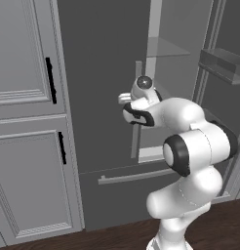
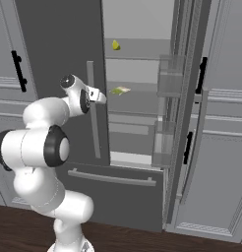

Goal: Grab a lemon wedge from the fridge and one ice cube from the ice bowl, and put them in the glass of lemonade.

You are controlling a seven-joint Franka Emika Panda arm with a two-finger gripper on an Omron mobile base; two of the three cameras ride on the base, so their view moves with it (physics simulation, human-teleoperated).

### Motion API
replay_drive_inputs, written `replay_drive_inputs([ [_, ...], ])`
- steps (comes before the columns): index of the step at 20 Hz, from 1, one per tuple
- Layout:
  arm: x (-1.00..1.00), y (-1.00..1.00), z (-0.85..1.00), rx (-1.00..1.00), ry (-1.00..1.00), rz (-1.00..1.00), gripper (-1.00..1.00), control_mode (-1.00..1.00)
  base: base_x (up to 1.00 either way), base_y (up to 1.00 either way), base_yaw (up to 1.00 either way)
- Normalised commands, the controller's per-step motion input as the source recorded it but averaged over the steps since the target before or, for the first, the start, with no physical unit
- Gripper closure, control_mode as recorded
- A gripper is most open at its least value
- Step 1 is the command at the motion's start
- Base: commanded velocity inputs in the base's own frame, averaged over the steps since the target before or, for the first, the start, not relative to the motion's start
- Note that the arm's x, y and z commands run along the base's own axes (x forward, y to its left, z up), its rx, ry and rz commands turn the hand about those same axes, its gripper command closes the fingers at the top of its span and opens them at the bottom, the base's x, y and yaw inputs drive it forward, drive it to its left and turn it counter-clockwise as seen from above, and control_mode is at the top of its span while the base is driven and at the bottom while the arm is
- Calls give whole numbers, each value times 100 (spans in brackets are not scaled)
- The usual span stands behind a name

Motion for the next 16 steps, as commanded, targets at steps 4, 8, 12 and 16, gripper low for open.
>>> replay_drive_inputs([
  [4,62,0,-20,0,0,0,-100,-100,0,0,0],
  [8,45,0,-21,0,0,0,-100,-100,0,0,0],
  [12,3,0,-2,0,1,0,-100,-100,0,0,0],
  [16,3,0,0,0,5,0,100,-100,0,0,0],
])
